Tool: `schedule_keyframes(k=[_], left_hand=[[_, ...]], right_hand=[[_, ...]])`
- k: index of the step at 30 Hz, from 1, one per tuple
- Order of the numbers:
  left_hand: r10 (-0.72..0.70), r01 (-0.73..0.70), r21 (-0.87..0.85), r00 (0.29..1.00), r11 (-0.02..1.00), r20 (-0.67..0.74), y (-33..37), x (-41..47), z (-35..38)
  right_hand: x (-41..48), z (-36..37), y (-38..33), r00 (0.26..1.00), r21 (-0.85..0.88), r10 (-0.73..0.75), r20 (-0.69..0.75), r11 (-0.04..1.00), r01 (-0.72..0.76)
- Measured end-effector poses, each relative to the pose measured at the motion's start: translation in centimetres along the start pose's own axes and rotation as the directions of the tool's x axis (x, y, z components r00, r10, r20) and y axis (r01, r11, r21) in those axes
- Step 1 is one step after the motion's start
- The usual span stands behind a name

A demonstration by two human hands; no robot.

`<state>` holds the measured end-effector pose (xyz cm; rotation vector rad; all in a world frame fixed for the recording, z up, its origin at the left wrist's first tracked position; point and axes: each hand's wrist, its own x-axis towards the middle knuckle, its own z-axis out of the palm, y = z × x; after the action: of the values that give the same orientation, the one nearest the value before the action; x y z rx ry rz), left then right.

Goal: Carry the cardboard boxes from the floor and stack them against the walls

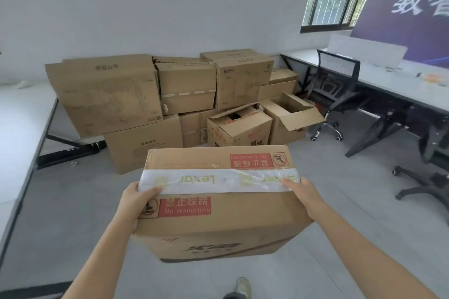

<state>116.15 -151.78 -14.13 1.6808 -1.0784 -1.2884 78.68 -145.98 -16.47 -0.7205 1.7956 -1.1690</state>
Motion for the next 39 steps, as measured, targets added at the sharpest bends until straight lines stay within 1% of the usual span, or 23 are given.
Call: schedule_keyframes(k=[4,8,11,14,18,23,32,39], left_hand=[[0.011,-0.011,0.000,1.000,1.000,0.020,3.2,6.9,4.1],[0.025,-0.025,-0.001,1.000,1.000,0.000,7.0,13.9,7.6],[0.035,-0.035,-0.001,0.999,0.999,-0.016,9.5,18.5,9.7],[0.035,-0.035,0.006,0.999,0.999,-0.020,11.2,22.5,11.6],[0.021,-0.021,-0.005,1.000,1.000,0.009,12.8,28.1,14.2],[-0.001,0.002,-0.019,0.999,1.000,0.053,15.5,36.6,17.4],[0.063,-0.058,-0.046,0.989,0.997,0.132,22.7,51.7,22.8],[0.053,-0.048,-0.035,0.984,0.998,0.168,24.8,58.6,28.4]], right_hand=[[8.1,0.3,-2.2,1.000,0.017,0.002,-0.014,1.000,-0.002],[16.0,1.0,-5.8,1.000,0.013,-0.020,-0.006,1.000,0.020],[21.0,1.7,-8.2,0.999,0.036,-0.042,-0.001,0.998,0.042],[24.9,2.2,-10.1,0.999,0.024,-0.032,-0.009,0.999,0.032],[30.0,2.7,-11.6,0.997,-0.002,-0.031,-0.065,1.000,0.031],[37.4,4.2,-14.7,0.995,0.001,-0.040,-0.089,0.999,0.040],[49.0,7.1,-21.4,0.975,-0.003,-0.048,-0.215,0.999,0.049],[55.3,6.1,-22.9,0.956,-0.007,-0.072,-0.285,0.997,0.073]])
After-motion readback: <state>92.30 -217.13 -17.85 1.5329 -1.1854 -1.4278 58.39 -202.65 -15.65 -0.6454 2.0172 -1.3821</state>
